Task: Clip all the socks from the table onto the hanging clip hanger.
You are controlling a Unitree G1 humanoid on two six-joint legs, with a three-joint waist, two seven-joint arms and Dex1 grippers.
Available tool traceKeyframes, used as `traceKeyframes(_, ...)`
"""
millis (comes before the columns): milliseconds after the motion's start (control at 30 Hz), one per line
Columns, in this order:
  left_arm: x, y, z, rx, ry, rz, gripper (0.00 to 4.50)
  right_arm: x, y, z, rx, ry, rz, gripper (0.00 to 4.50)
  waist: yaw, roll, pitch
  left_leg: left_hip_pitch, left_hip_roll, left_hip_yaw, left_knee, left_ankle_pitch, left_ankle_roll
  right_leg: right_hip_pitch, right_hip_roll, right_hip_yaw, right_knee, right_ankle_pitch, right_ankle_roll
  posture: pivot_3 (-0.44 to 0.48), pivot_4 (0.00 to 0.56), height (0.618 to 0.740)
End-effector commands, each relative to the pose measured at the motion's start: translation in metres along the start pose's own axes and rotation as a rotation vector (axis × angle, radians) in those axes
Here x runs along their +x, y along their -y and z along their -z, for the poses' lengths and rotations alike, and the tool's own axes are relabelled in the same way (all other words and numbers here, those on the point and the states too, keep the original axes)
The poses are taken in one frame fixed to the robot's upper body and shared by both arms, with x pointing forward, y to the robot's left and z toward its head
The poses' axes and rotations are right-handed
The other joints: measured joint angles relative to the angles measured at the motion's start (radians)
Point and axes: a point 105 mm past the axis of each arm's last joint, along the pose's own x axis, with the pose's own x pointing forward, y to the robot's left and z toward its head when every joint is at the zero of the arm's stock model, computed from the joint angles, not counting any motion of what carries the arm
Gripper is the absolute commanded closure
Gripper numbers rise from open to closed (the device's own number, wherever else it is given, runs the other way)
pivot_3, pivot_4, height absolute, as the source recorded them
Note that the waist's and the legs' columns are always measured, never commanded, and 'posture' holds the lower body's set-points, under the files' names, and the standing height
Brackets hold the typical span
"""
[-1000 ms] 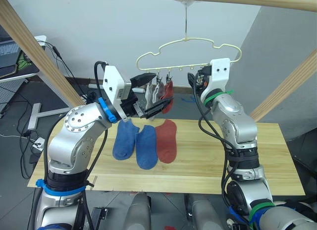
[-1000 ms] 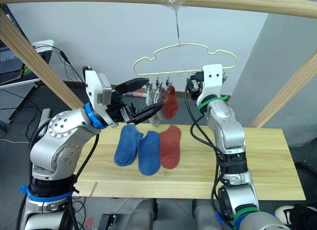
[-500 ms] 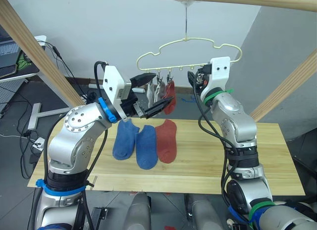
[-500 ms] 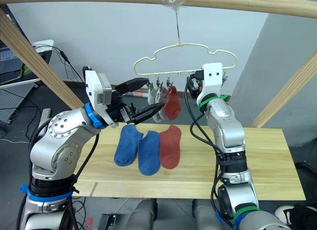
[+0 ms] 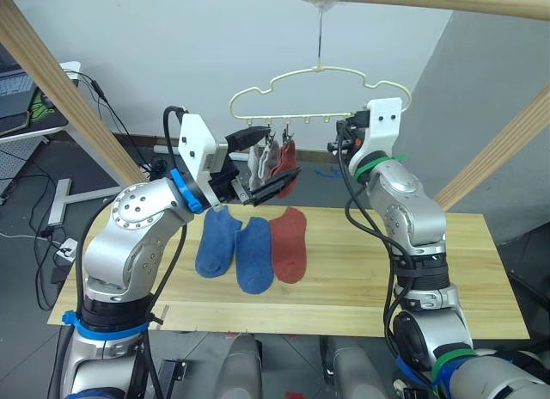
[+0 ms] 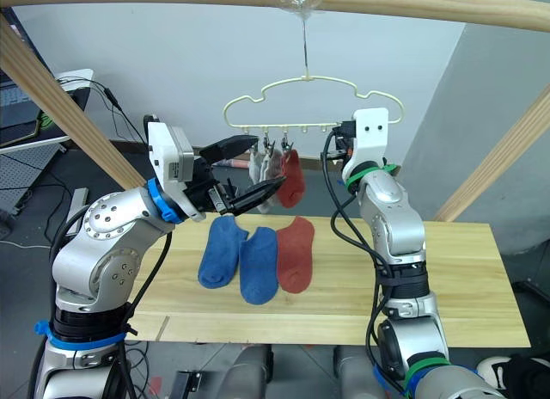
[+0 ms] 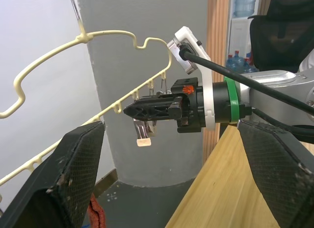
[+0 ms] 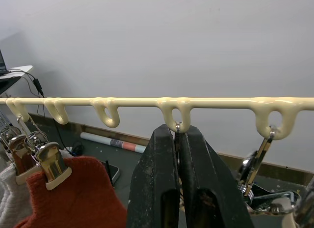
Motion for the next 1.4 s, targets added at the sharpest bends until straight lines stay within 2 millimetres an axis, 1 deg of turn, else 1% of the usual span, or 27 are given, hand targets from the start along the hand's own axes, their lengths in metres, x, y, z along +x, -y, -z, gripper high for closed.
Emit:
traceKeyframes(33,-0.001,0.004,-0.005,0.018,0.014,0.005,0.0,0.0,0.001,-0.017,-0.005,0.059,-0.009,4.48,0.0,0.0,0.0,0.0,0.0,0.0,0.0,0.0,0.0,0.0,0.0,0.0,0.0,0.0,0.0,0.149,0.256,0.74)
traceKeyframes(100,-0.002,0.005,-0.001,0.009,0.003,0.003,0.0,0.0,0.002,-0.017,-0.011,0.056,-0.014,4.48,0.0,0.0,0.0,0.0,0.0,0.0,0.0,0.0,0.0,0.0,0.0,0.0,0.0,0.0,0.0,0.145,0.261,0.74)
traceKeyframes(133,-0.003,0.006,0.005,-0.007,-0.014,-0.003,0.0,0.0,0.003,-0.017,-0.015,0.051,-0.022,4.48,0.0,0.0,0.0,0.0,0.0,0.0,0.0,0.0,0.0,0.0,0.0,0.0,0.0,0.0,0.0,0.145,0.261,0.74)
traceKeyframes(167,-0.007,0.007,0.025,-0.055,-0.081,-0.038,0.0,0.0,0.002,-0.016,-0.02,0.033,-0.043,4.48,-0.001,0.0,0.0,0.0,0.0,0.0,0.0,0.0,0.0,0.0,0.0,0.0,0.0,0.0,0.0,0.131,0.271,0.74)
traceKeyframes(200,-0.011,0.008,0.04,-0.088,-0.13,-0.062,0.0,0.0,0.002,-0.015,-0.023,0.021,-0.059,4.48,-0.001,0.001,0.0,0.0,0.0,0.0,0.0,0.0,0.0,0.0,0.0,0.0,0.0,0.0,0.0,0.131,0.271,0.74)
traceKeyframes(233,-0.014,0.009,0.048,-0.108,-0.162,-0.079,0.0,0.0,0.002,-0.014,-0.025,0.013,-0.07,4.48,-0.002,0.001,0.001,0.0,0.0,0.0,0.0,0.0,0.0,0.0,0.0,0.001,0.0,0.0,0.0,0.12,0.276,0.74)
traceKeyframes(300,-0.025,0.01,0.096,-0.188,-0.307,-0.19,0.0,-0.001,0.002,-0.012,-0.003,-0.01,-0.103,4.48,-0.003,0.002,0.001,0.0,0.0,0.0,0.0,0.0,0.0,0.0,0.0,0.001,0.0,0.0,0.0,0.113,0.28,0.74)
traceKeyframes(333,-0.03,0.013,0.113,-0.214,-0.357,-0.227,0.0,-0.002,0.002,-0.012,0.002,-0.016,-0.113,4.48,-0.004,0.003,0.002,0.0,0.0,0.0,0.0,0.0,0.0,0.0,0.0,0.001,0.0,0.0,0.0,0.106,0.283,0.74)
traceKeyframes(367,-0.031,0.017,0.125,-0.246,-0.376,-0.248,0.0,-0.002,0.003,-0.012,0.006,-0.023,-0.121,4.48,-0.004,0.003,0.002,0.0,0.0,0.0,0.0,0.0,0.0,0.0,0.0,0.001,0.0,-0.001,0.001,0.106,0.283,0.74)
traceKeyframes(433,-0.03,0.024,0.138,-0.273,-0.38,-0.258,0.0,-0.003,0.003,-0.011,-0.001,-0.029,-0.13,4.48,-0.003,0.003,0.002,0.0,0.0,0.0,0.0,0.0,0.0,0.0,0.0,0.0,0.0,-0.001,0.001,0.102,0.286,0.74)
traceKeyframes(533,-0.028,0.027,0.148,-0.272,-0.393,-0.265,0.0,-0.003,0.004,-0.009,-0.009,-0.038,-0.132,4.48,0.0,0.003,0.002,0.0,0.0,0.0,0.0,0.0,0.0,-0.001,0.0,0.0,0.0,-0.002,0.0,0.098,0.289,0.74)
traceKeyframes(567,-0.025,0.026,0.162,-0.271,-0.433,-0.291,0.0,-0.004,0.007,-0.006,-0.01,-0.047,-0.123,4.48,0.0,0.004,0.003,0.0,0.0,0.0,0.0,0.0,0.0,-0.001,0.0,0.0,0.0,-0.004,-0.003,0.083,0.293,0.74)
traceKeyframes(633,-0.018,0.022,0.183,-0.258,-0.489,-0.338,0.0,-0.006,0.01,-0.002,-0.011,-0.06,-0.107,4.48,0.001,0.006,0.004,0.0,0.0,0.0,0.001,0.0,0.0,0.0,0.0,0.001,0.0,-0.004,-0.002,0.077,0.297,0.74)
traceKeyframes(700,-0.009,0.021,0.195,-0.251,-0.511,-0.359,0.0,-0.008,0.011,-0.001,-0.009,-0.065,-0.096,4.48,0.0,0.006,0.004,0.0,0.0,0.0,0.001,0.0,0.0,0.0,0.0,0.0,0.0,-0.005,0.0,0.069,0.296,0.74)
traceKeyframes(767,0.007,0.029,0.202,-0.253,-0.508,-0.324,0.0,-0.01,0.013,0.001,-0.015,-0.071,-0.088,4.48,-0.002,0.006,0.004,0.0,0.0,0.0,0.002,0.0,0.0,0.0,0.0,0.001,0.0,-0.002,0.005,0.055,0.295,0.74)
traceKeyframes(833,0.015,0.032,0.205,-0.235,-0.506,-0.304,0.0,-0.011,0.014,0.002,-0.02,-0.074,-0.083,4.48,-0.003,0.006,0.004,-0.001,0.0,0.0,0.001,0.0,0.0,0.0,0.0,0.0,0.0,-0.001,0.003,0.055,0.295,0.74)
traceKeyframes(867,0.019,0.032,0.21,-0.229,-0.523,-0.305,0.0,-0.012,0.016,0.003,-0.026,-0.079,-0.073,4.48,-0.003,0.006,0.004,-0.001,0.0,0.0,0.001,0.0,0.0,0.0,0.0,0.0,0.0,0.0,0.001,0.037,0.295,0.74)
traceKeyframes(1000,0.027,0.032,0.224,-0.209,-0.58,-0.301,0.0,-0.015,0.022,0.005,-0.038,-0.09,-0.053,4.48,-0.008,0.006,0.004,0.0,0.0,0.0,0.001,0.0,0.0,0.0,0.0,0.0,0.0,-0.002,0.005,0.021,0.293,0.74)
traceKeyframes(1133,0.027,0.032,0.233,-0.182,-0.627,-0.3,0.0,-0.017,0.023,0.007,-0.044,-0.097,-0.05,4.48,-0.015,0.006,0.004,-0.001,0.0,0.0,0.002,0.0,0.0,0.001,0.0,0.0,0.0,-0.002,0.005,0.014,0.292,0.74)
traceKeyframes(1233,0.031,0.042,0.24,-0.18,-0.662,-0.25,0.0,-0.019,0.022,0.007,-0.045,-0.098,-0.05,4.48,-0.02,0.006,0.004,-0.001,0.0,0.0,0.002,0.0,0.0,0.001,0.0,0.0,0.0,-0.002,0.005,0.004,0.29,0.74)
traceKeyframes(1333,0.035,0.047,0.244,-0.171,-0.677,-0.228,0.55,-0.02,0.022,0.008,-0.046,-0.103,-0.046,4.5,-0.022,0.006,0.004,0.0,-0.001,0.0,0.002,0.0,0.0,0.001,0.0,0.0,0.0,-0.002,0.006,0.003,0.288,0.74)
traceKeyframes(1367,0.035,0.048,0.245,-0.171,-0.681,-0.224,0.78,-0.02,0.022,0.008,-0.047,-0.103,-0.047,4.5,-0.023,0.006,0.004,0.0,-0.001,0.0,0.002,0.0,0.0,0.001,0.0,0.0,0.0,-0.002,0.006,0.003,0.287,0.74)
traceKeyframes(1400,0.035,0.048,0.245,-0.172,-0.682,-0.222,1.13,-0.02,0.022,0.008,-0.047,-0.102,-0.047,4.5,-0.025,0.006,0.004,0.0,-0.001,0.0,0.002,0.0,0.0,0.001,0.0,0.0,0.0,-0.002,0.006,0.003,0.287,0.74)
